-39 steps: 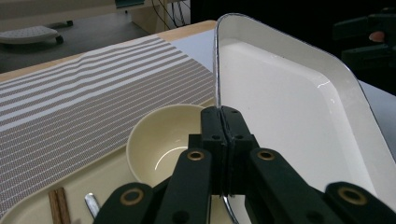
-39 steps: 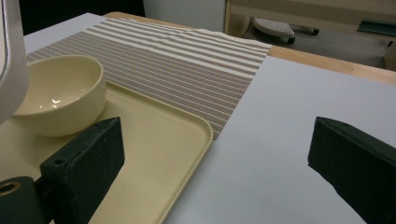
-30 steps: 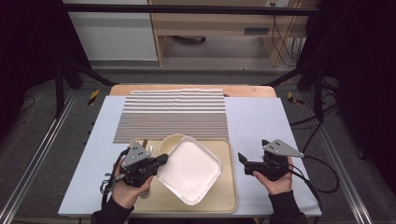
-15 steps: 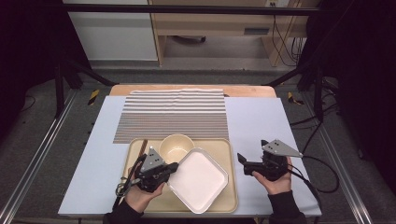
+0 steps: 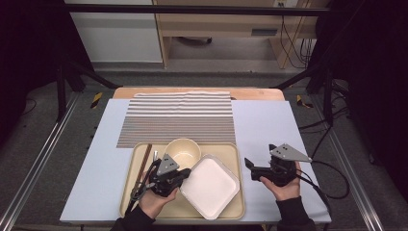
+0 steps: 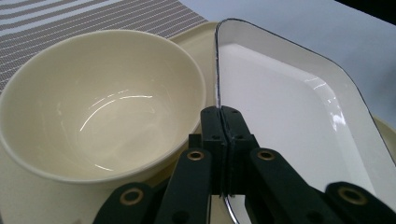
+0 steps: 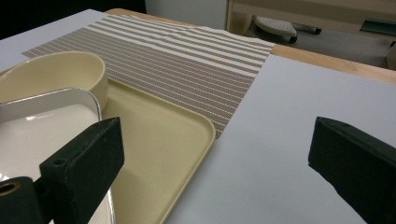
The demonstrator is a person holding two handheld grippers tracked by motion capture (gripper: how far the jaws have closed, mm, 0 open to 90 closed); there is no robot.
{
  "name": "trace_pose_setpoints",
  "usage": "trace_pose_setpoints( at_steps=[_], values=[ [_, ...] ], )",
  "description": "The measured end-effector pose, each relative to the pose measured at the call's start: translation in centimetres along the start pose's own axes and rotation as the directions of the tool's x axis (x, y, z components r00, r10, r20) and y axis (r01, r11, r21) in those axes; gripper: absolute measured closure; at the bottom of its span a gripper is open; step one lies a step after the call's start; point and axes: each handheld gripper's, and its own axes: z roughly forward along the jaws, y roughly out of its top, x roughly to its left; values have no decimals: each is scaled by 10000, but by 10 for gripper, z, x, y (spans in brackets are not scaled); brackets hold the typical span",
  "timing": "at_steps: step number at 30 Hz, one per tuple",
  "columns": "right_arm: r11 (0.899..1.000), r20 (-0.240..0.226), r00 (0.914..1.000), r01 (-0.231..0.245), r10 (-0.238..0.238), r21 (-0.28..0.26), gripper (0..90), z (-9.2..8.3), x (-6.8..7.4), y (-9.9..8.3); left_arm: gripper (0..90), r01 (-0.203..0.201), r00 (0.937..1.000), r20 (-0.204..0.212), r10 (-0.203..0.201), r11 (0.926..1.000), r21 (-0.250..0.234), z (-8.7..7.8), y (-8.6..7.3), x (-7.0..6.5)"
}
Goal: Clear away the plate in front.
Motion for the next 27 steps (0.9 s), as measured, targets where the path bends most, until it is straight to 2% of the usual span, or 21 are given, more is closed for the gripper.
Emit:
trace_pose_setpoints(
  at_steps=[9, 13, 16, 18, 25, 27],
  values=[
    [10000, -9, 10000, 6, -6, -6, 39, -1, 0, 0, 886, -68, 10000, -26, 69, 9996, 280, 11, -1, -2],
    [10000, -2, 10000, 17, -17, 1, 39, 0, 0, 0, 886, -106, 9998, -158, 112, 9991, 417, 15, -2, -1],
    [10000, -3, 10000, 13, -13, 9, 39, 0, 0, 0, 886, -29, 9999, -131, 35, 9990, 457, 18, -2, -1],
    [10000, -5, 10000, 3, -3, 16, 39, 0, 0, 0, 885, -195, 9995, -234, 208, 9985, 521, 19, -2, -3],
    [10000, -6, 10000, 29, -29, 47, 40, 1, 0, 0, 879, -211, 9992, -334, 232, 9978, 627, 22, -4, -5],
    [10000, -28, 10000, 4, -4, 69, 39, 1, 1, 0, 872, -254, 9987, -429, 290, 9962, 829, 24, -5, -6]
  ],
)
